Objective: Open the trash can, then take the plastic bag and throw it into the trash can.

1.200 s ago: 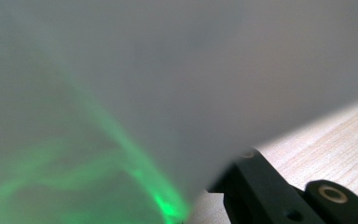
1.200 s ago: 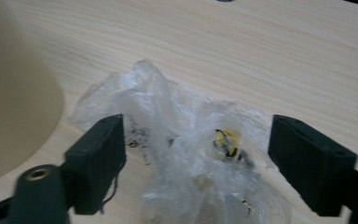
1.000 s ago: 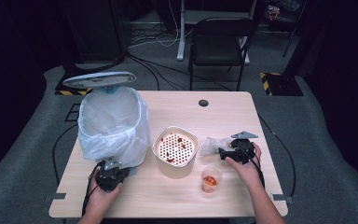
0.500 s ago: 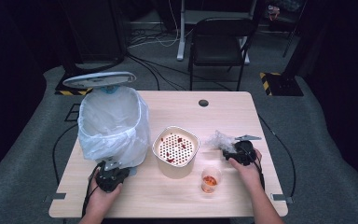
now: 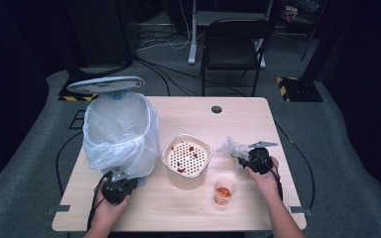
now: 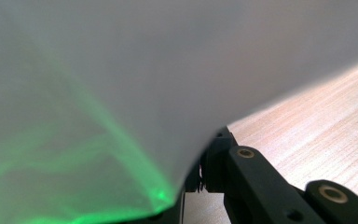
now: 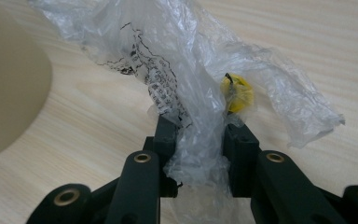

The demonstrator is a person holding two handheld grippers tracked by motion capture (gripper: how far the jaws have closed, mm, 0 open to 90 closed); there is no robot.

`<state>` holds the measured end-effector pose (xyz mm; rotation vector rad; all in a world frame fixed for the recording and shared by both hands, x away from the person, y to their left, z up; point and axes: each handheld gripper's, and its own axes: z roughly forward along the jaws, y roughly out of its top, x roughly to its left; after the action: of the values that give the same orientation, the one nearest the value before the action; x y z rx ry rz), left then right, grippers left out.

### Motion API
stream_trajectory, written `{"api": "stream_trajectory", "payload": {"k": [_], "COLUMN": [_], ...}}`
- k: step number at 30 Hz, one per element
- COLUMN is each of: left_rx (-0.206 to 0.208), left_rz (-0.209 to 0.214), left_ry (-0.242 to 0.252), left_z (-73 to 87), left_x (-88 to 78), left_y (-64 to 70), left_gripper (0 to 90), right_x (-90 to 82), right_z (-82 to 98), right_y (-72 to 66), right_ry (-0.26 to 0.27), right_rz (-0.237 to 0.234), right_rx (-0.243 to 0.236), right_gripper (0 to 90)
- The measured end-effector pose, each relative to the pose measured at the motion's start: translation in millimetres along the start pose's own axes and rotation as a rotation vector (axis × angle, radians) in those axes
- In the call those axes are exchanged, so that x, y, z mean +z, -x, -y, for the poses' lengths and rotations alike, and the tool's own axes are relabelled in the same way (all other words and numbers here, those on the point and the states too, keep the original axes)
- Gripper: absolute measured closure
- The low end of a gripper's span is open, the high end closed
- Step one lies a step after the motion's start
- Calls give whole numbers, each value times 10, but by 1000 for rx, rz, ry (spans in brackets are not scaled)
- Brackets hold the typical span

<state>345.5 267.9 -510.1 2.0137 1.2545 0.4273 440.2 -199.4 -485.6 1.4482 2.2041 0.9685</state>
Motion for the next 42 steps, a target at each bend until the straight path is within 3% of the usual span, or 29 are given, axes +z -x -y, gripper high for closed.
{"api": "stream_trajectory", "payload": {"k": [2, 3, 6, 7, 8, 11, 15, 16, 19, 20, 21, 22, 24, 26, 27, 31, 32, 33, 35, 36, 37, 39, 40, 41, 42], "left_rx": [20, 63, 65, 59, -11, 7, -13, 12, -15, -8, 81, 72, 94, 67, -9, -8, 79, -12, -19, -2, 72, 48, 71, -9, -7], "left_rz": [-4, -12, -7, -9, -10, 1, 4, 33, -2, -1, -4, -8, 2, -7, -8, -6, -6, -4, 5, 8, 7, -3, 7, 8, 11], "left_ry": [-17, -51, -51, -50, -1, -1, 15, 25, 18, 20, -44, -46, -48, -44, 18, 20, -45, 17, 24, 11, -46, -49, -55, 7, 12], "left_z": [-1, -10, -13, -11, 0, -1, 7, 5, 13, 12, -2, -1, -7, 4, 15, 14, 0, 13, 12, 5, -12, -10, -13, 1, 2], "left_x": [-12, -33, -33, -33, 1, -1, 7, 7, 8, 8, -36, -35, -41, -34, 8, 8, -36, 8, 11, 5, -32, -33, -35, 5, 7], "left_y": [-10, -35, -41, -41, 6, -5, 7, -7, 12, 13, -47, -41, -55, -40, 16, 17, -46, 13, 13, -2, -60, -55, -71, -11, -8], "left_gripper": [879, 879, 878, 879, 879, 879, 879, 879, 879, 879, 879, 879, 879, 879, 879, 879, 879, 879, 879, 879, 879, 881, 881, 881, 881], "right_x": [-47, -73, -173, -216, -258, -376, -502, -532, -622, -653, -682, -717, -779, -838, -865, -949, -965, -976, -996, -1000, -1000, -986, -981, -977, -970], "right_z": [-54, -83, -199, -241, -281, -401, -528, -554, -633, -660, -689, -717, -774, -827, -852, -952, -981, -1010, -1074, -1108, -1142, -1210, -1246, -1280, -1318], "right_y": [-21, -35, -78, -93, -94, -128, -140, -136, -166, -178, -193, -206, -237, -274, -298, -401, -423, -451, -504, -530, -554, -593, -614, -633, -651], "right_ry": [2, 3, 8, 13, 19, 26, 40, 42, 48, 51, 56, 53, 60, 70, 73, 78, 76, 78, 76, 76, 76, 78, 76, 77, 84], "right_rz": [-4, -5, -11, -13, -21, -34, -43, -48, -47, -51, -55, -55, -64, -73, -78, -110, -118, -129, -145, -149, -153, -156, -161, -167, -171], "right_rx": [-23, -30, -34, -34, -48, -59, -70, -76, -89, -92, -96, -103, -112, -128, -134, -166, -179, -182, -194, -199, -204, -218, -221, -225, -241], "right_gripper": [711, 711, 711, 710, 711, 711, 711, 711, 711, 711, 711, 711, 711, 711, 711, 712, 712, 711, 711, 711, 711, 711, 711, 711, 711]}}
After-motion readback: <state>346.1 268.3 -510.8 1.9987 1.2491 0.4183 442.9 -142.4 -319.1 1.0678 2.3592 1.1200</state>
